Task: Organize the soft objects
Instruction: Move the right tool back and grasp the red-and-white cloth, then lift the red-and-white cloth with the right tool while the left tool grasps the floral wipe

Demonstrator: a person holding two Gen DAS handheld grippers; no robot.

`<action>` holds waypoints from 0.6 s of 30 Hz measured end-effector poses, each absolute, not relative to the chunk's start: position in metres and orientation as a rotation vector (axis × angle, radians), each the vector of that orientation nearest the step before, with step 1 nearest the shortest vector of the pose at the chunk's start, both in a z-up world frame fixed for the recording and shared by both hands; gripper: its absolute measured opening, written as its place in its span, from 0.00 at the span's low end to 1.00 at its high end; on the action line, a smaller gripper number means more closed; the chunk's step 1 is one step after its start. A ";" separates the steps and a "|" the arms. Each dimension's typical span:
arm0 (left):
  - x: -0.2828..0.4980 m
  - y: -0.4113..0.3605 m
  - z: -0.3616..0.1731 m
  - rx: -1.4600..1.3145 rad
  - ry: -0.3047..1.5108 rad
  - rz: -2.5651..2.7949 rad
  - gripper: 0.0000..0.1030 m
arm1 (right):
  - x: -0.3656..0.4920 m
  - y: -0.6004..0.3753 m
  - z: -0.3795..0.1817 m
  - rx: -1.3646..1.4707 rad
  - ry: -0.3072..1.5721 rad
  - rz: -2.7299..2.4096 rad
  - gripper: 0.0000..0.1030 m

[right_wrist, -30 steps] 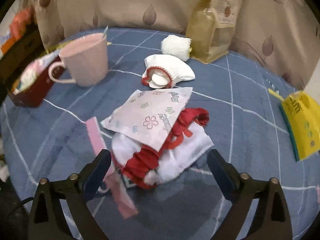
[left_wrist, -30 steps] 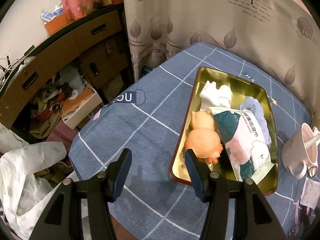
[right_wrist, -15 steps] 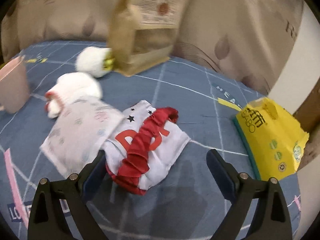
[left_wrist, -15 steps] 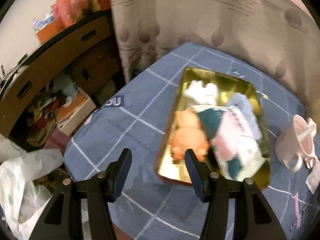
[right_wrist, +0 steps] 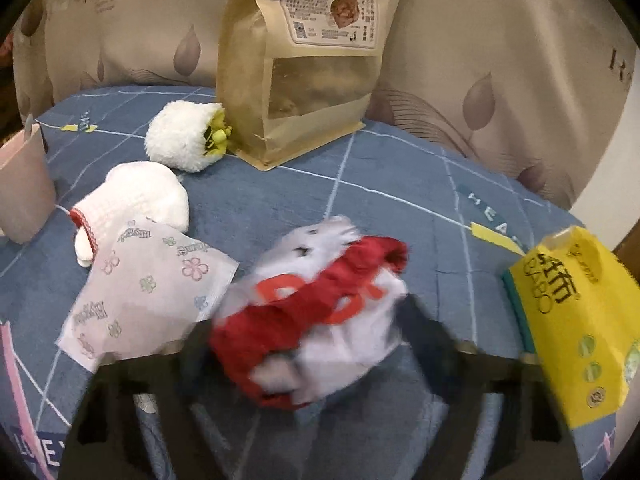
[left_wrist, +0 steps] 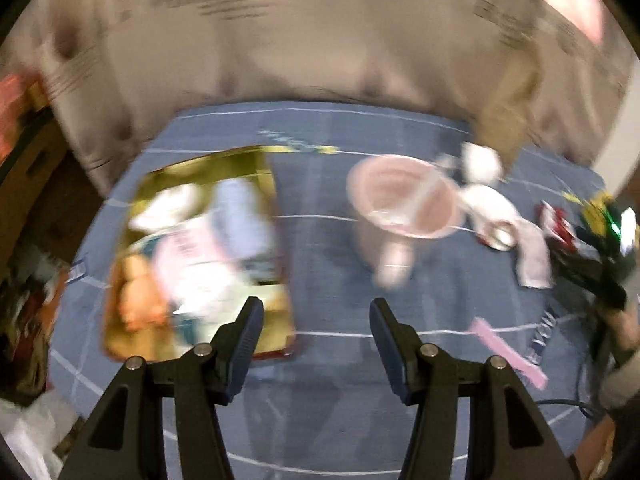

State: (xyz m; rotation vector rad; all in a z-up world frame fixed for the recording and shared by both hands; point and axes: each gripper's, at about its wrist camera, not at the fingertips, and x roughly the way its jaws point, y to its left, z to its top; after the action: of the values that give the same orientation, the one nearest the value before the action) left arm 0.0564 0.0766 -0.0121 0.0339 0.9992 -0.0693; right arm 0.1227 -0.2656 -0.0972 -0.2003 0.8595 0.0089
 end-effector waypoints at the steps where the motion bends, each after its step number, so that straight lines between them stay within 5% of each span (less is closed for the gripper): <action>1: 0.058 0.067 -0.013 0.036 1.004 -0.090 0.55 | 0.124 -0.267 -0.098 -0.183 0.867 0.017 0.60; 7: 0.071 -0.011 -0.024 0.075 1.053 -0.262 0.55 | 0.115 -0.282 -0.095 -0.124 0.850 0.003 0.39; 18: 0.099 -0.116 -0.058 0.047 1.154 -0.530 0.55 | 0.064 -0.337 -0.099 -0.055 0.869 -0.099 0.37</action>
State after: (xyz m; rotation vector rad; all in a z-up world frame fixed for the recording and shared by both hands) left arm 0.0986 -0.1158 -0.0576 0.0472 1.1536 -0.5296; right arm 0.0638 -0.3367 -0.0986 -0.0555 0.8686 -0.0988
